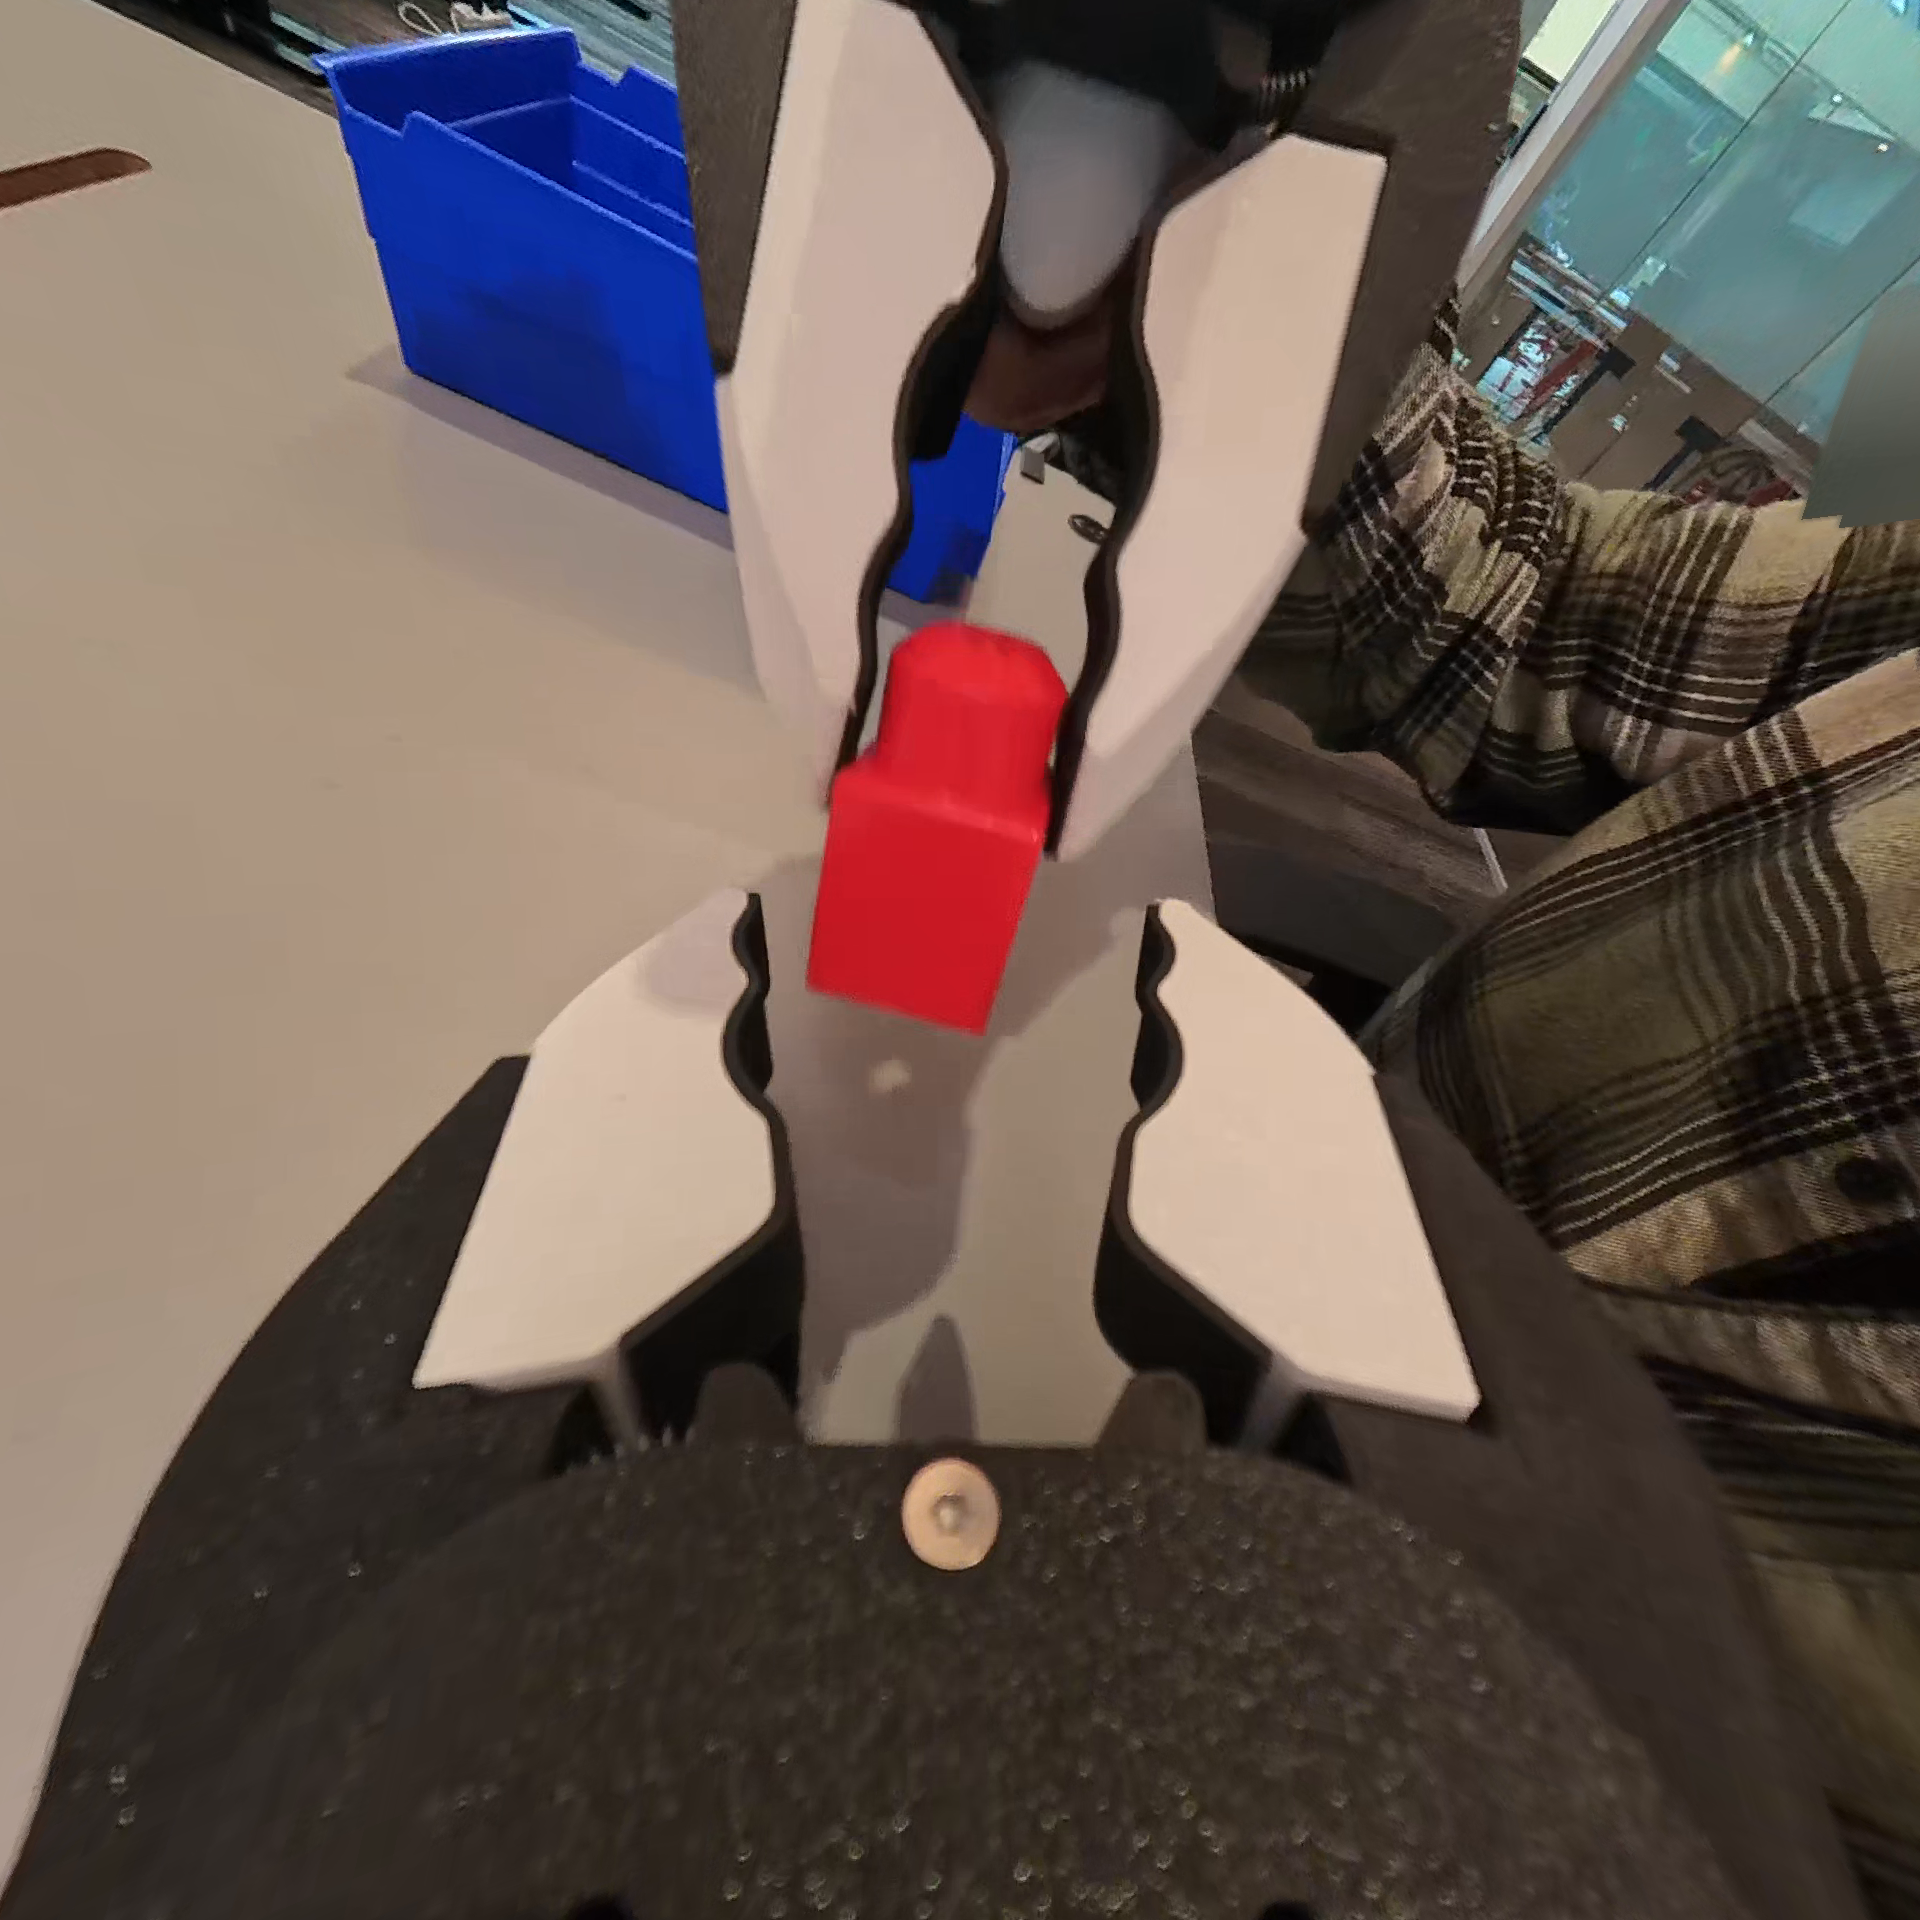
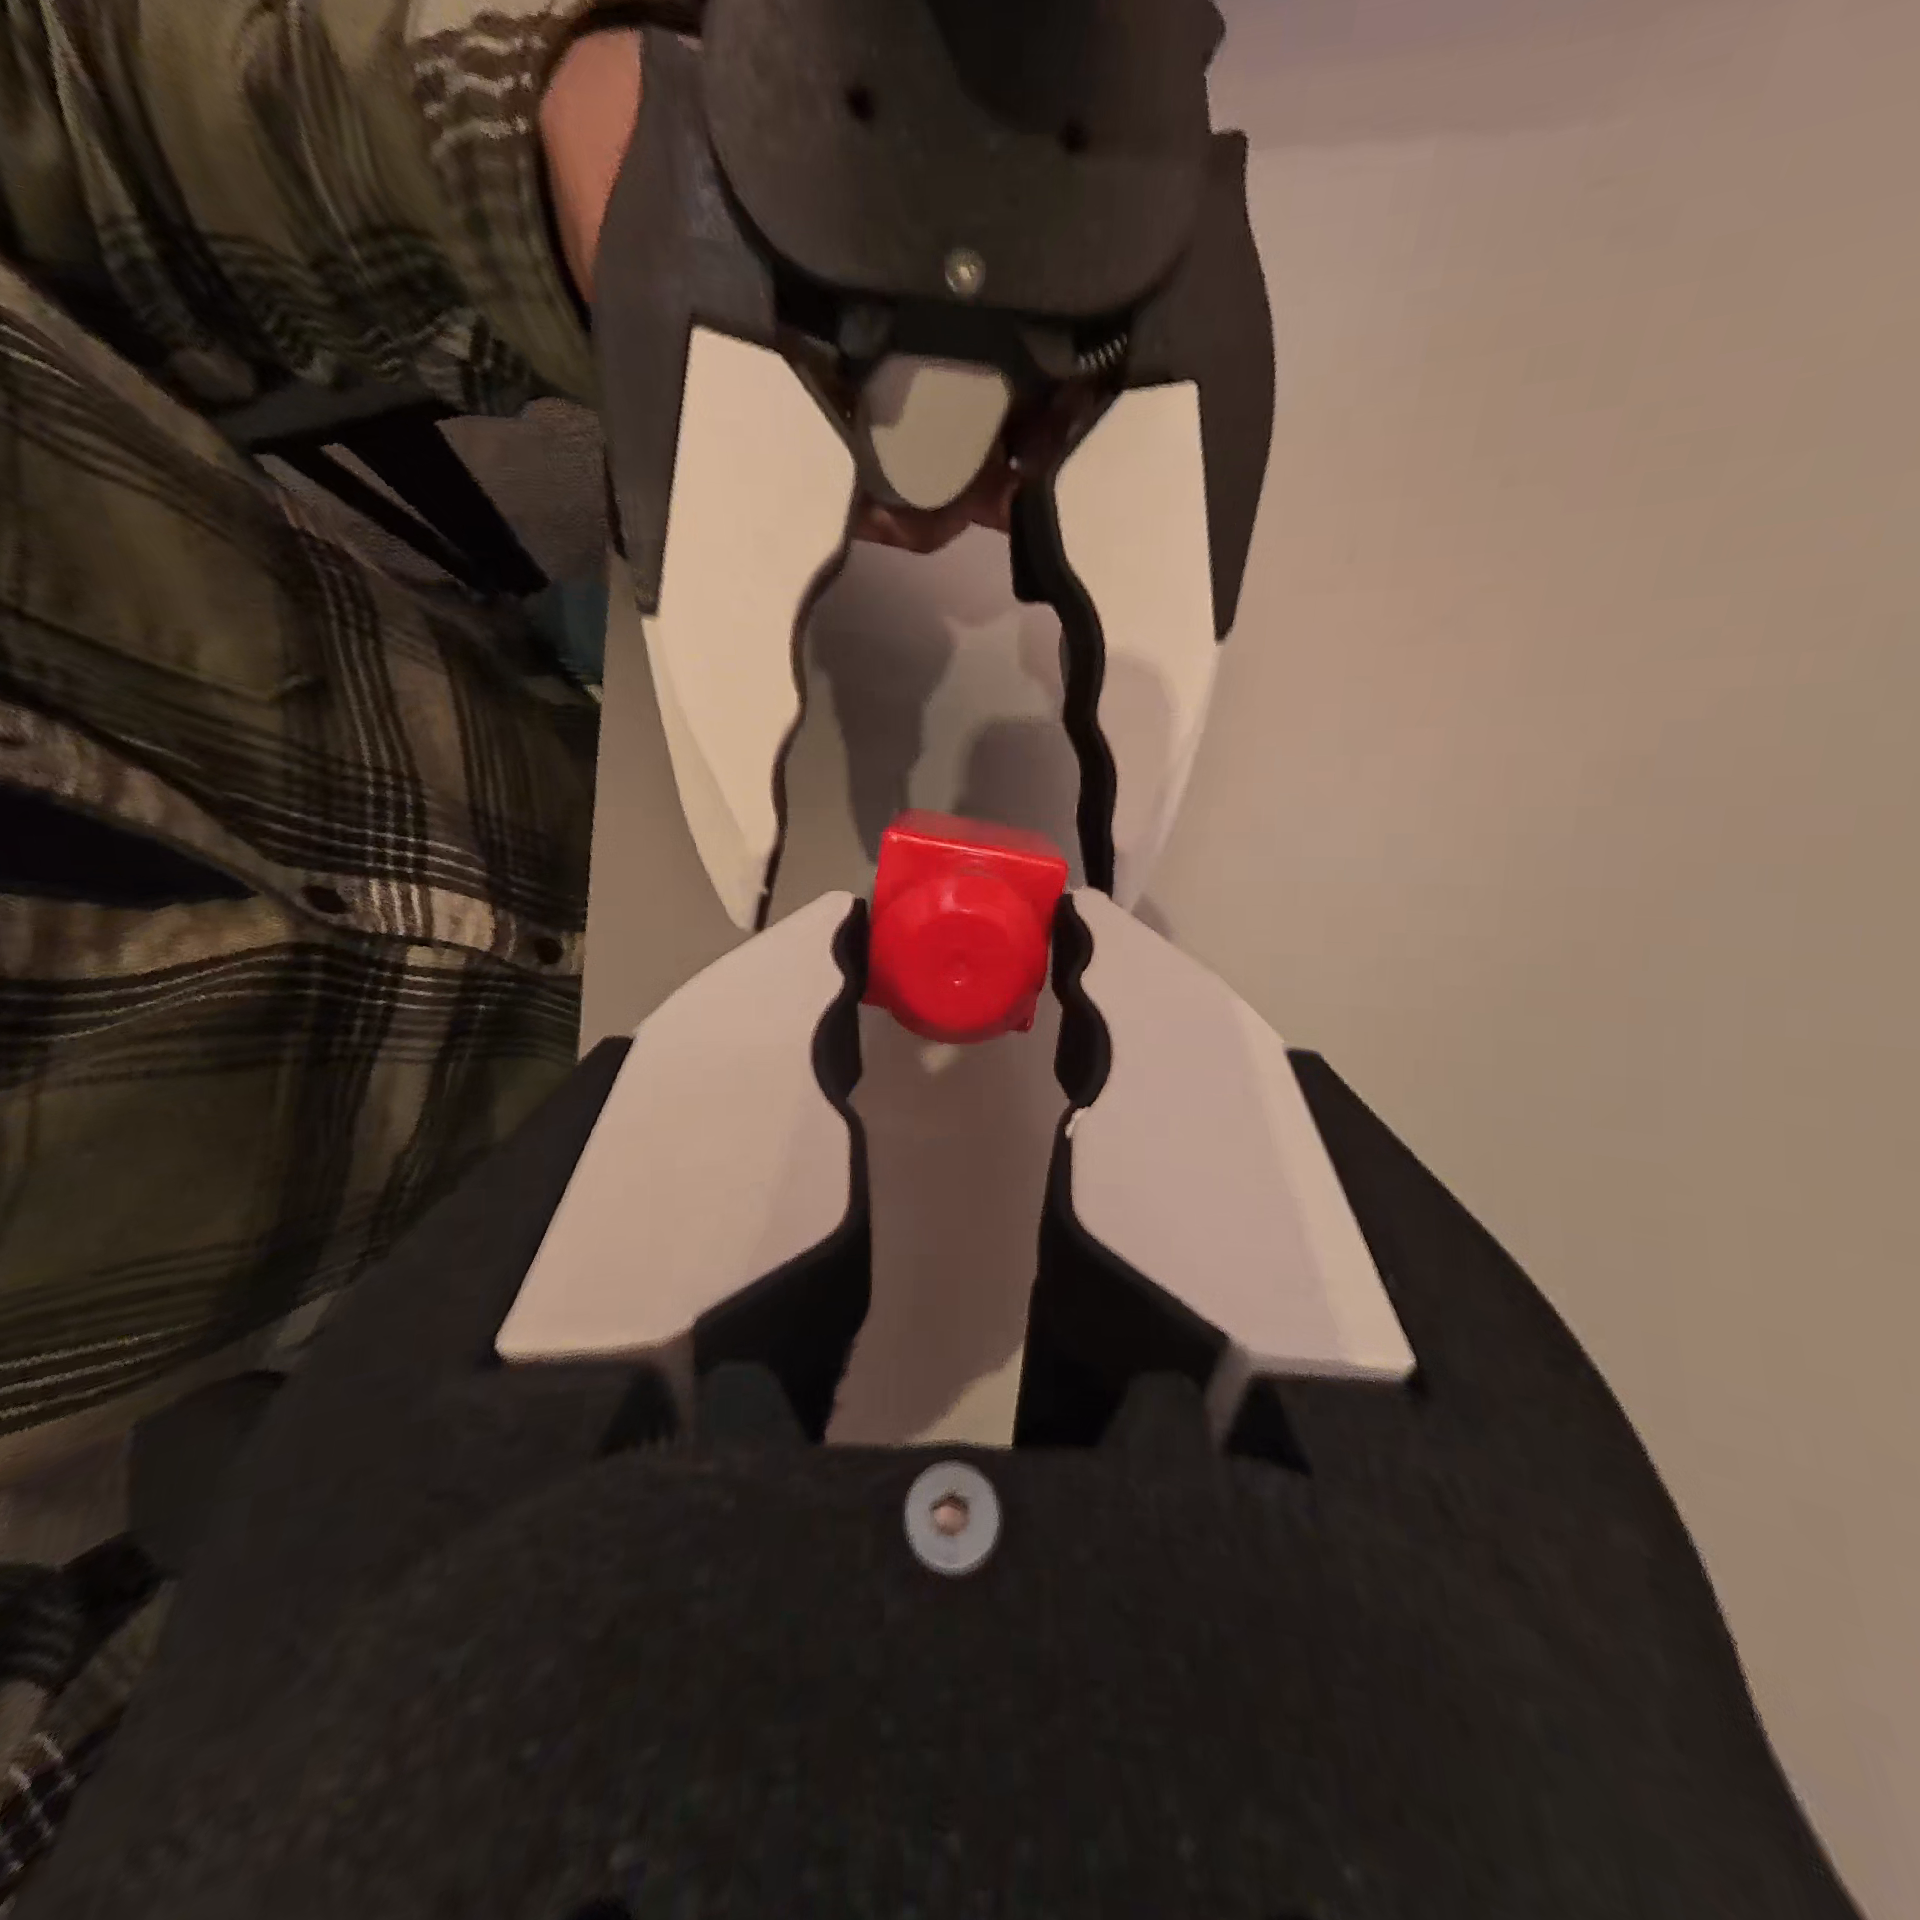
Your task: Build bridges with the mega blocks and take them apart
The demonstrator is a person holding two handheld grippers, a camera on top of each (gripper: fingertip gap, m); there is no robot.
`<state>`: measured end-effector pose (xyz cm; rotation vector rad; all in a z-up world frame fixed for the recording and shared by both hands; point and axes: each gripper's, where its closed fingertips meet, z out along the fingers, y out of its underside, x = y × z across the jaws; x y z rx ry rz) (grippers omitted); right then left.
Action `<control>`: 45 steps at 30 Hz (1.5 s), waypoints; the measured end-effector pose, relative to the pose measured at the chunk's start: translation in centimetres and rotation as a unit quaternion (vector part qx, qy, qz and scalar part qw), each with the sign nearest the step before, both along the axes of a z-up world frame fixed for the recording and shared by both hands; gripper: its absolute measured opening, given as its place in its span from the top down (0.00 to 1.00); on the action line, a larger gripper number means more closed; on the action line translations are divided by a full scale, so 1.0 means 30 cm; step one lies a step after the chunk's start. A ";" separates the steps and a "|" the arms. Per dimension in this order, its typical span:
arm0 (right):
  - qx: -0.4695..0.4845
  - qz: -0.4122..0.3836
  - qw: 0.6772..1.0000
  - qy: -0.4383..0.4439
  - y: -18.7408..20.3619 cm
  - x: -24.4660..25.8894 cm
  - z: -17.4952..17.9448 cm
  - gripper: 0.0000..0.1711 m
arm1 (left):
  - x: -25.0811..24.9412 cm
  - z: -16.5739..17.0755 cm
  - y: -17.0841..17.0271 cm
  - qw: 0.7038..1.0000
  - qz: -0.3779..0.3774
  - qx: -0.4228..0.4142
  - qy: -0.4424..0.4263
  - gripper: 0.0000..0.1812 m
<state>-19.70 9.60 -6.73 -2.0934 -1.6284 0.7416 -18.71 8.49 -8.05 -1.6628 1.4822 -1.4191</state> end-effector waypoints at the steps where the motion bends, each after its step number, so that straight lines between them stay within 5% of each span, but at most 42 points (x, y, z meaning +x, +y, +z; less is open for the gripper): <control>1: -0.003 0.008 1.000 0.001 -0.001 -0.016 -0.002 0.80 | -0.003 -0.004 0.000 1.000 0.000 0.000 0.001 0.63; 10: -0.015 0.026 0.999 0.039 0.004 -0.080 0.003 0.80 | -0.045 -0.030 -0.010 1.000 -0.001 -0.012 0.002 0.80; 13: 0.006 -0.025 0.995 0.097 0.031 -0.067 0.057 0.68 | -0.120 -0.012 0.037 0.999 0.050 -0.008 -0.002 0.80; 16: 0.021 -0.092 0.982 0.162 0.030 -0.023 0.098 0.65 | -0.293 0.084 0.145 0.988 0.149 0.015 -0.029 0.80; 22: 0.024 -0.230 0.948 0.220 0.031 0.096 0.039 0.59 | -0.928 0.288 0.493 0.884 0.453 0.116 -0.021 0.80; 28: 0.027 -0.279 0.935 0.218 0.030 0.150 -0.029 0.56 | -1.373 0.148 0.681 0.807 0.583 0.064 0.060 0.80; 39: 0.002 -0.292 0.931 0.220 0.001 0.183 -0.083 0.58 | -1.514 -0.062 0.746 0.772 0.620 -0.007 0.137 0.79; 45: 0.007 -0.303 0.927 0.221 -0.003 0.202 -0.091 0.56 | -1.506 0.013 0.740 0.769 0.631 0.014 0.104 0.65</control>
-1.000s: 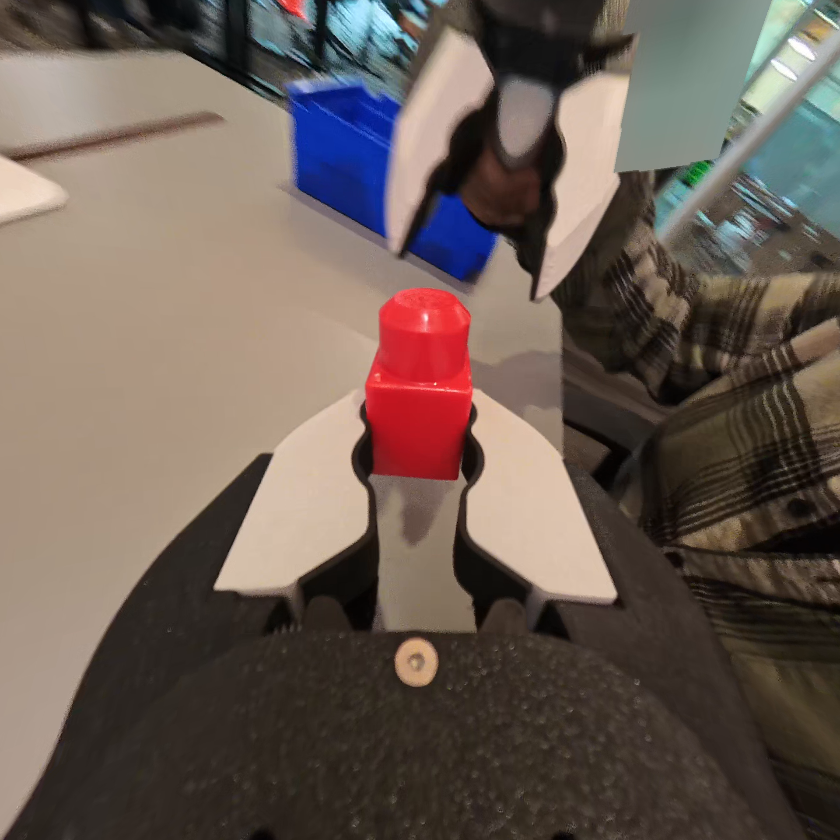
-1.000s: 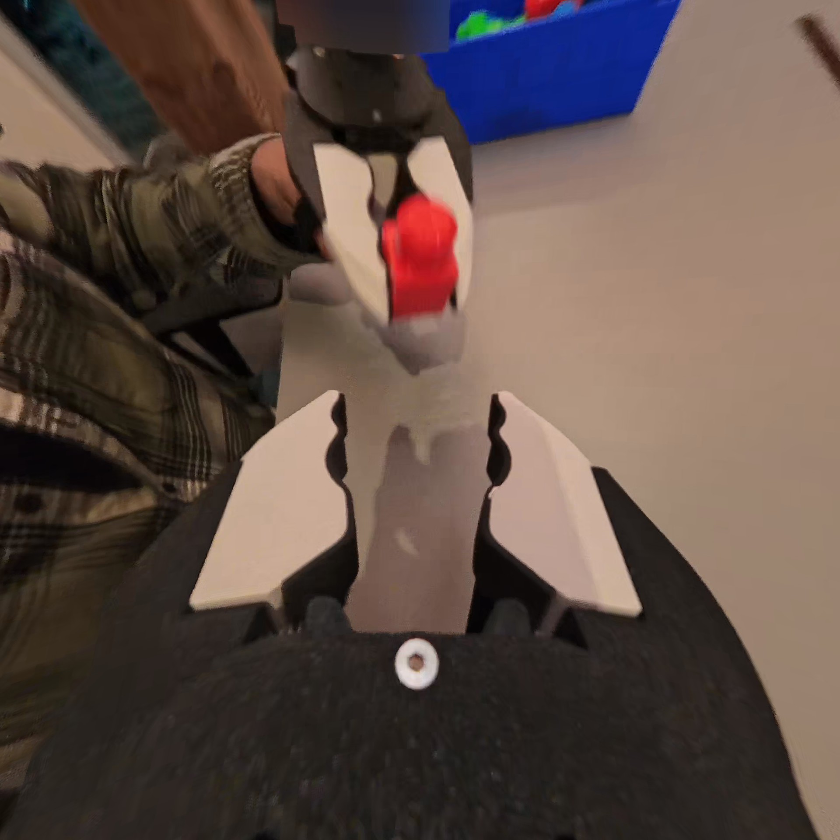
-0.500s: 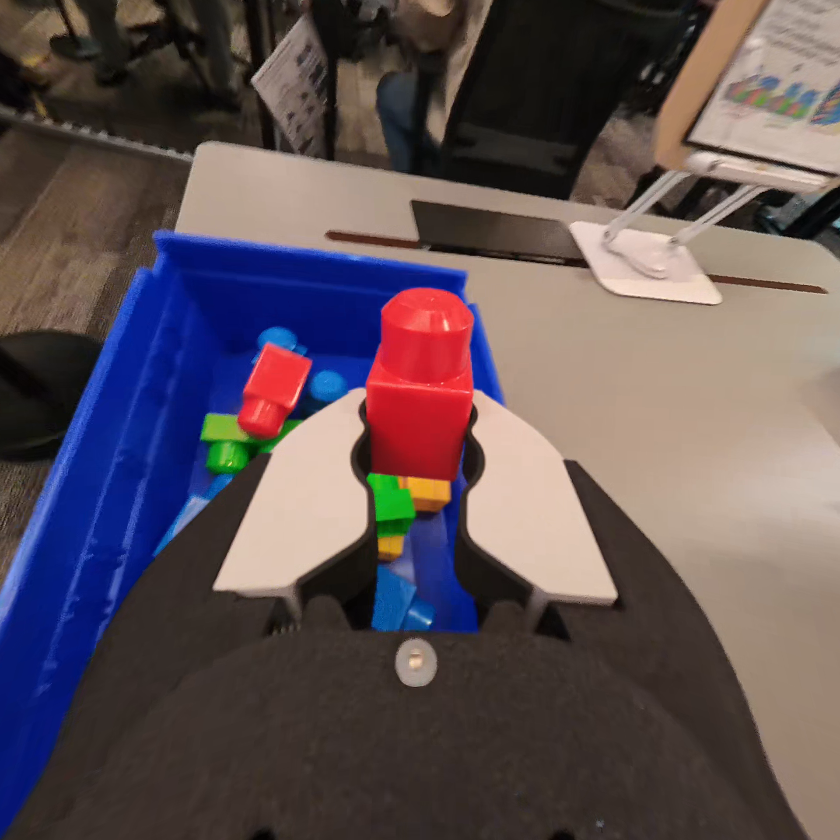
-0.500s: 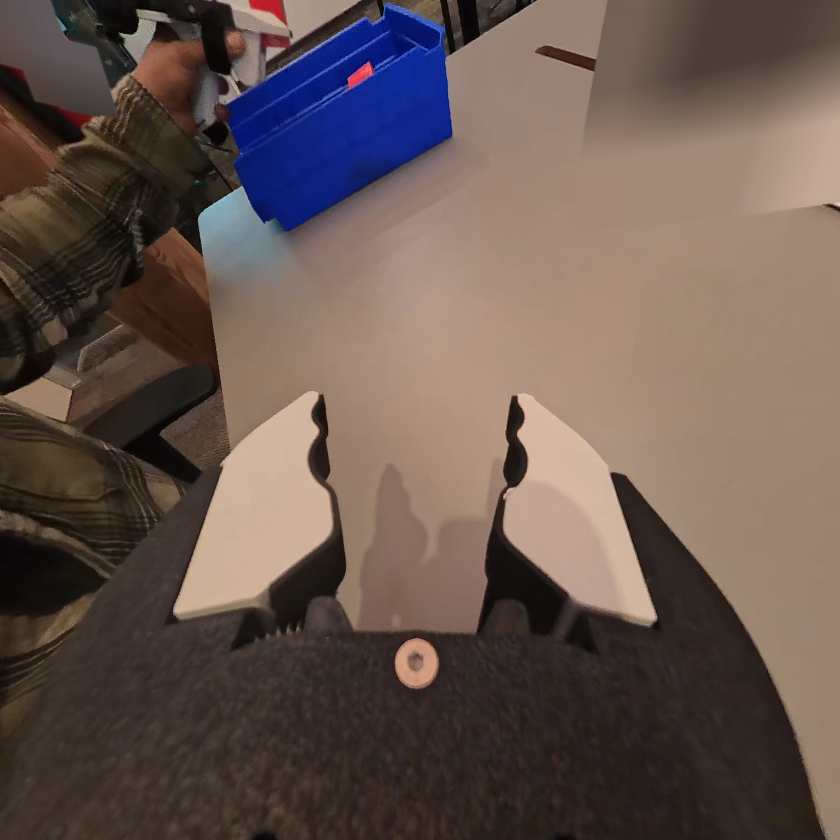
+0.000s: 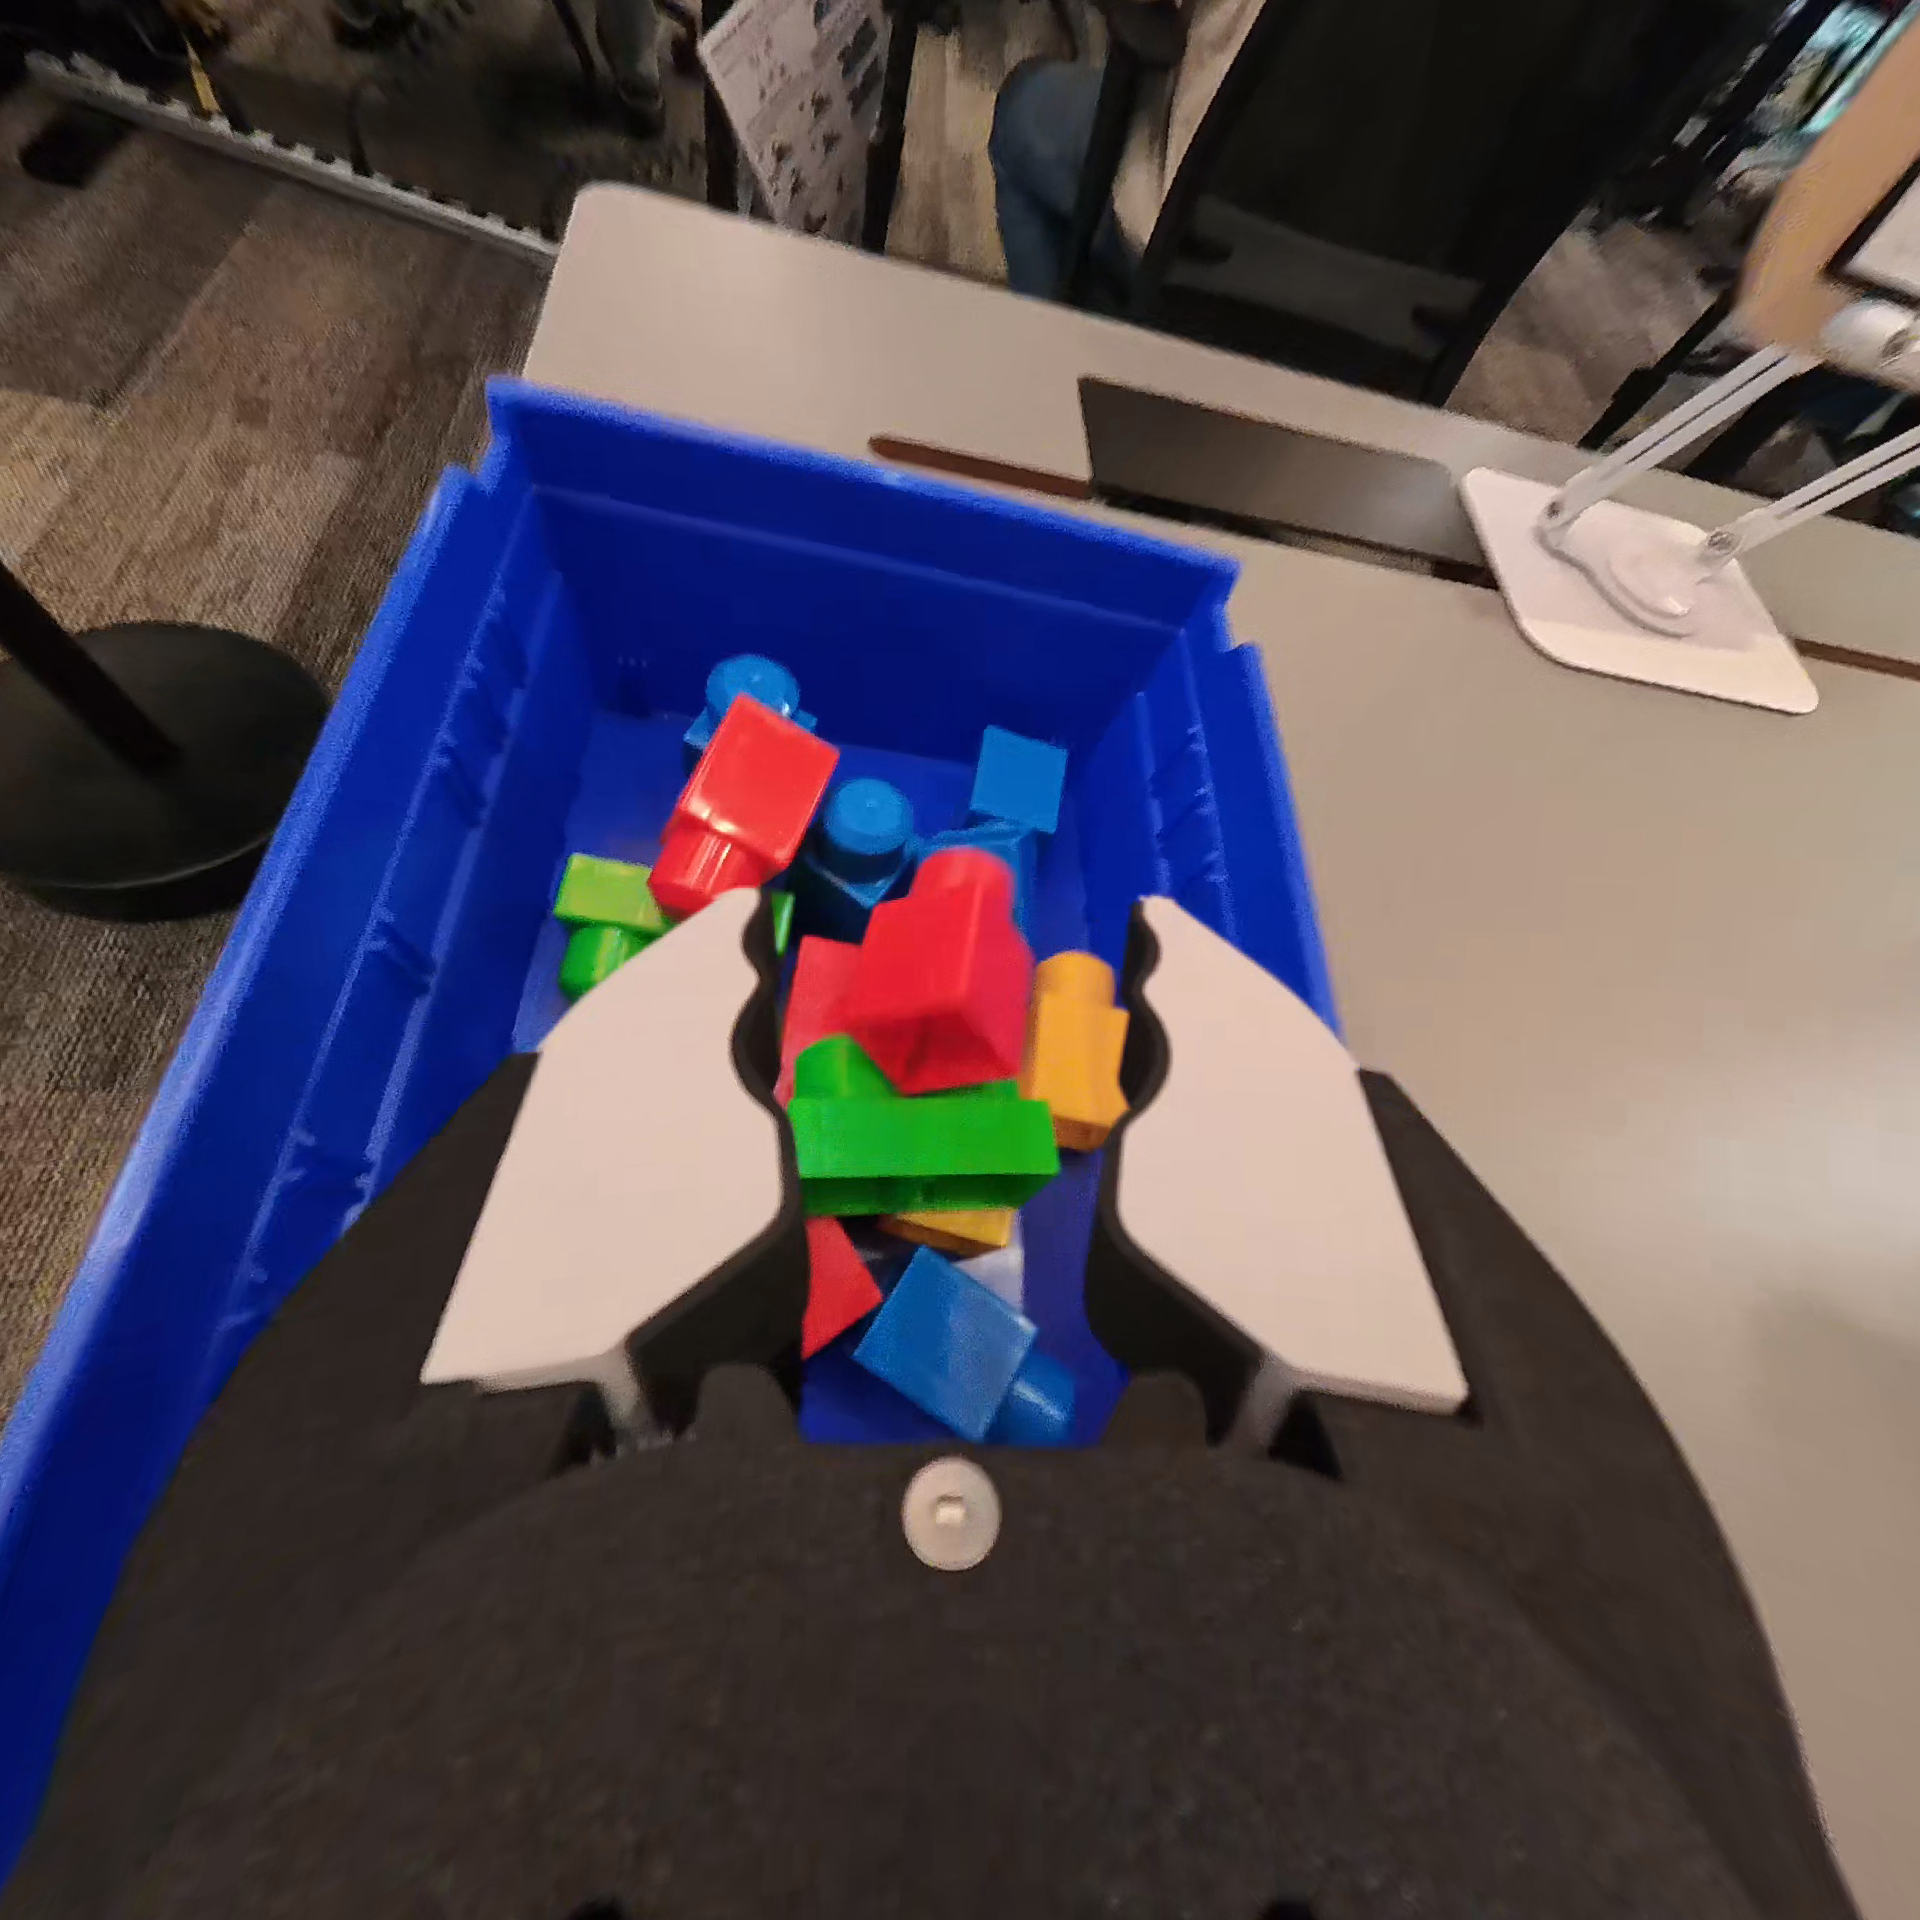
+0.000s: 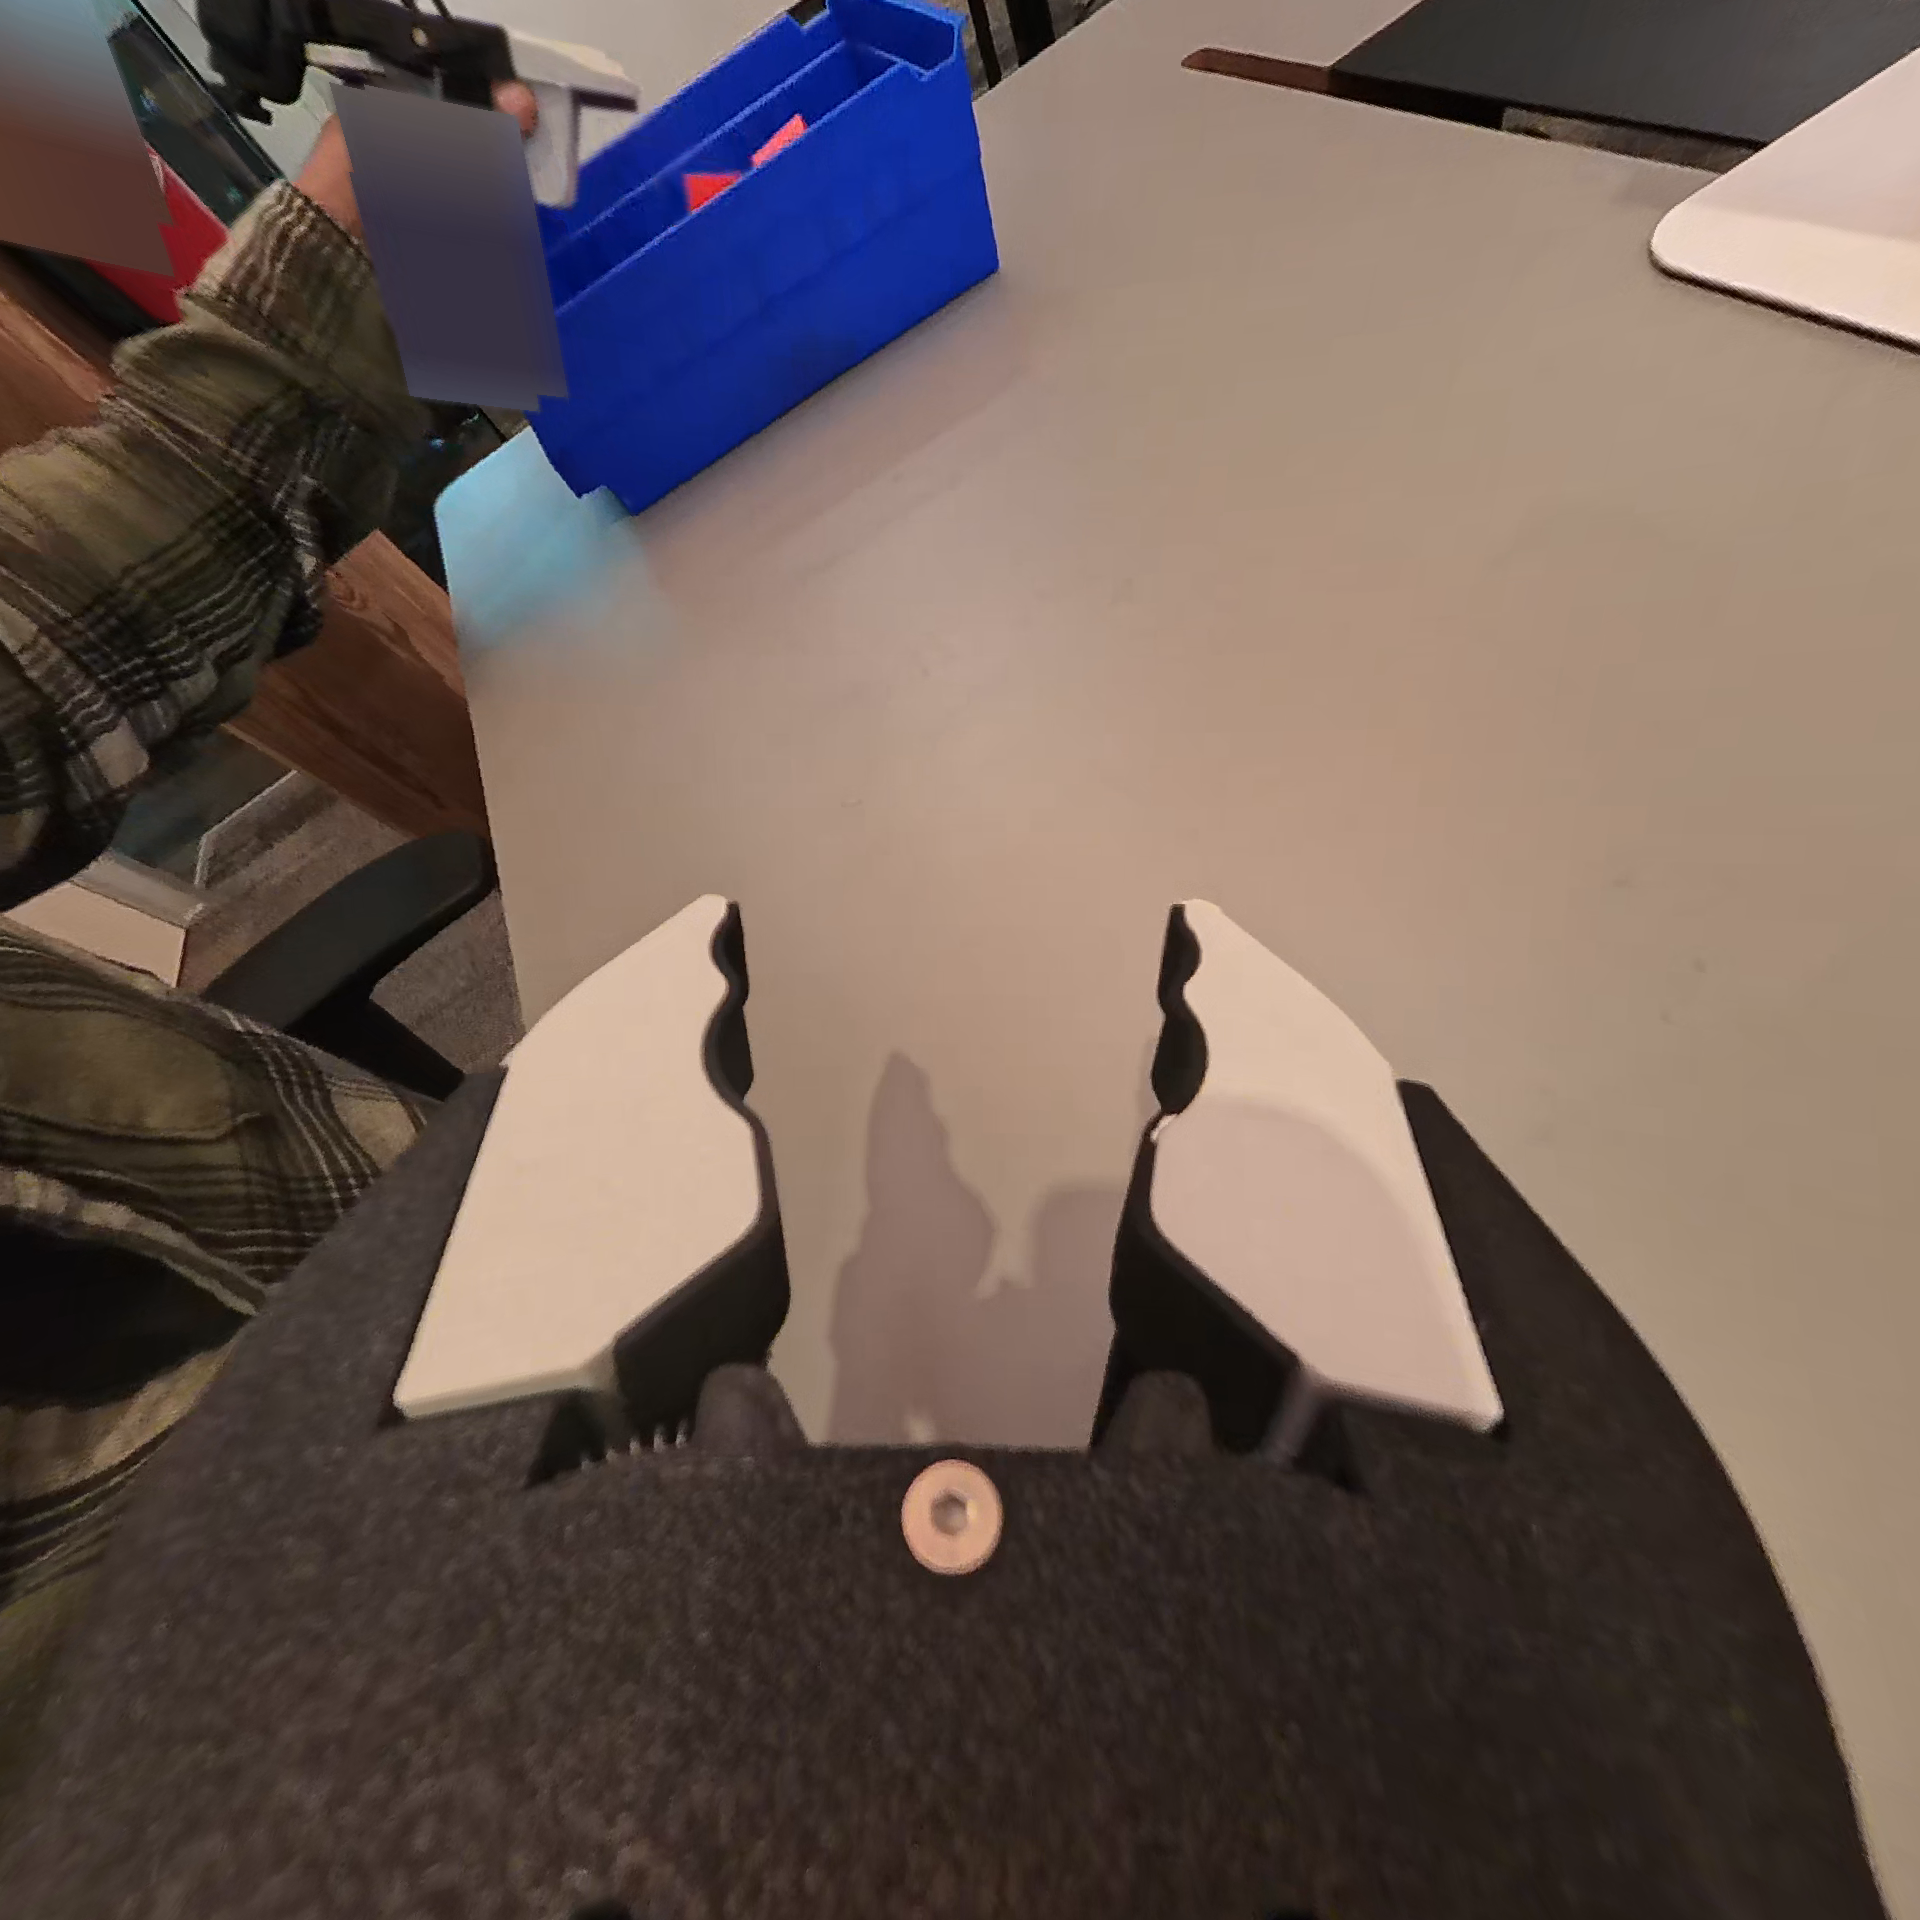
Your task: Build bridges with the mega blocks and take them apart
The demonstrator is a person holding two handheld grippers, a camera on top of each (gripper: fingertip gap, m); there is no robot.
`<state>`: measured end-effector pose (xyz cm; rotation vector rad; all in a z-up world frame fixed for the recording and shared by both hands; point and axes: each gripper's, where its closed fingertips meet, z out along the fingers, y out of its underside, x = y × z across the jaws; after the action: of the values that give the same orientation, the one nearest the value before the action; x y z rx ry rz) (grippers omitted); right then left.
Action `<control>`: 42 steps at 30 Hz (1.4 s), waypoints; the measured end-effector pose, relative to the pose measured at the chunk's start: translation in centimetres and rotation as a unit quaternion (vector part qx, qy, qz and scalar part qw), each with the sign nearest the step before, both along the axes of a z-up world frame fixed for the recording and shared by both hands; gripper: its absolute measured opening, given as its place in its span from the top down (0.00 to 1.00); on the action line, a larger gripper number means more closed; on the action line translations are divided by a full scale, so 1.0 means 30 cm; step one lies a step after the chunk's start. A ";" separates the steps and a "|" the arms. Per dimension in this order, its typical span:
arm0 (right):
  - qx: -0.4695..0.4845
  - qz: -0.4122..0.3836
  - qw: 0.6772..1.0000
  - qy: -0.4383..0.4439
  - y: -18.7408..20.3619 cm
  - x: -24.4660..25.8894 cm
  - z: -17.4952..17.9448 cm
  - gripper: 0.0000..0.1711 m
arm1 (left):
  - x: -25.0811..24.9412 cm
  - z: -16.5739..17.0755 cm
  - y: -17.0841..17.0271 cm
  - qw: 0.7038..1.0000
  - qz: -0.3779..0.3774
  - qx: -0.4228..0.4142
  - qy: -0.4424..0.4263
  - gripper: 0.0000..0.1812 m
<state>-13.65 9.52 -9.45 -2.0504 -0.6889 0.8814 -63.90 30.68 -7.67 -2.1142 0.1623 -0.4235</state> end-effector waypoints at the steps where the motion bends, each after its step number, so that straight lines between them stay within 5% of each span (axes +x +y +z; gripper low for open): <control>1: 0.002 -0.003 1.000 0.000 -0.001 0.005 0.003 0.56 | 0.018 0.034 -0.006 1.000 -0.006 0.013 -0.004 0.63; 10: 0.018 -0.066 0.997 -0.037 -0.044 0.190 0.089 0.55 | 0.544 0.304 -0.216 0.968 -0.208 0.137 0.008 0.61; 20: -0.020 -0.255 0.955 -0.150 -0.157 0.781 0.148 0.56 | 1.171 0.113 -0.653 0.876 -0.466 0.089 -0.091 0.60; 27: -0.151 -0.361 0.900 -0.191 -0.239 1.134 0.020 0.58 | 1.223 0.015 -0.756 0.859 -0.496 0.044 -0.118 0.61; 36: -0.345 -0.380 0.837 -0.192 -0.270 1.153 -0.217 0.62 | 1.192 0.010 -0.746 0.861 -0.487 0.037 -0.142 0.62; 42: -0.393 -0.400 0.799 -0.220 -0.272 1.177 -0.307 0.60 | 1.153 0.001 -0.735 0.865 -0.480 0.035 -0.141 0.62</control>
<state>21.66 1.37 -18.65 -2.9508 0.4688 0.1496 -29.32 8.63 -7.65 -1.7334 1.0579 -1.2733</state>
